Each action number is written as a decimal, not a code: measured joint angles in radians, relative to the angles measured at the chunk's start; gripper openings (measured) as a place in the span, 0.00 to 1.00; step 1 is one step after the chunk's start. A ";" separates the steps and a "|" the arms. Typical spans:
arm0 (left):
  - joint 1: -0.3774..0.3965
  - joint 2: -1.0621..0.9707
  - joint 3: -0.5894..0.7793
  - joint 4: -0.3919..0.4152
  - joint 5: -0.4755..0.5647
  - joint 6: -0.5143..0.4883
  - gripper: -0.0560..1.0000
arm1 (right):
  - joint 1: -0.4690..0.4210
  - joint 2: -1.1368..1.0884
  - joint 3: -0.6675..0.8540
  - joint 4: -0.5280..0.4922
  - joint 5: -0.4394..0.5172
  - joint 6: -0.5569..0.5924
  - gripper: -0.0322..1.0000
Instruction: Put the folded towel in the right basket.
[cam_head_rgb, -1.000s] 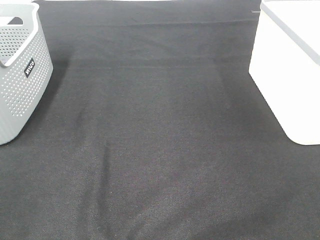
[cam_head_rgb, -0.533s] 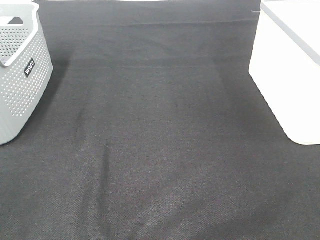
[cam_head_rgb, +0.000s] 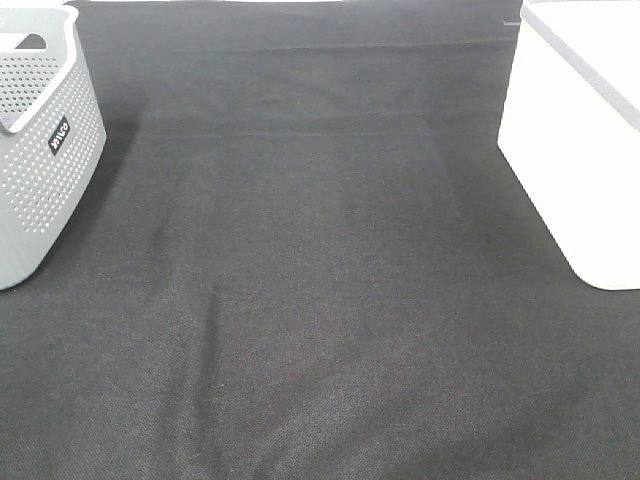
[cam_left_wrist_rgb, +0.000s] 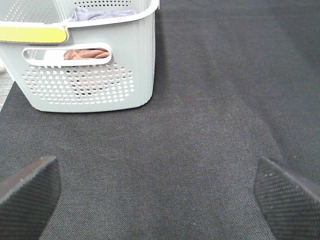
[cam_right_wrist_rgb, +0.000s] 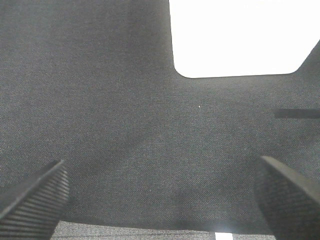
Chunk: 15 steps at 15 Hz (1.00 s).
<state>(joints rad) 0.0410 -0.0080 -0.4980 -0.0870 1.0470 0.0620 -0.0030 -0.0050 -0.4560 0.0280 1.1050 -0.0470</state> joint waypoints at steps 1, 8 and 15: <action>0.000 0.000 0.000 0.000 0.000 0.000 0.97 | 0.000 0.000 0.000 0.000 0.000 0.001 0.98; 0.000 0.000 0.000 -0.006 0.000 0.000 0.97 | 0.000 0.000 0.000 0.000 0.000 0.002 0.98; 0.000 0.000 0.000 -0.007 0.000 0.000 0.97 | 0.000 0.000 0.000 0.000 0.000 0.003 0.98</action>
<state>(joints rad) 0.0410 -0.0080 -0.4980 -0.0940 1.0470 0.0620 -0.0030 -0.0050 -0.4560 0.0280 1.1050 -0.0440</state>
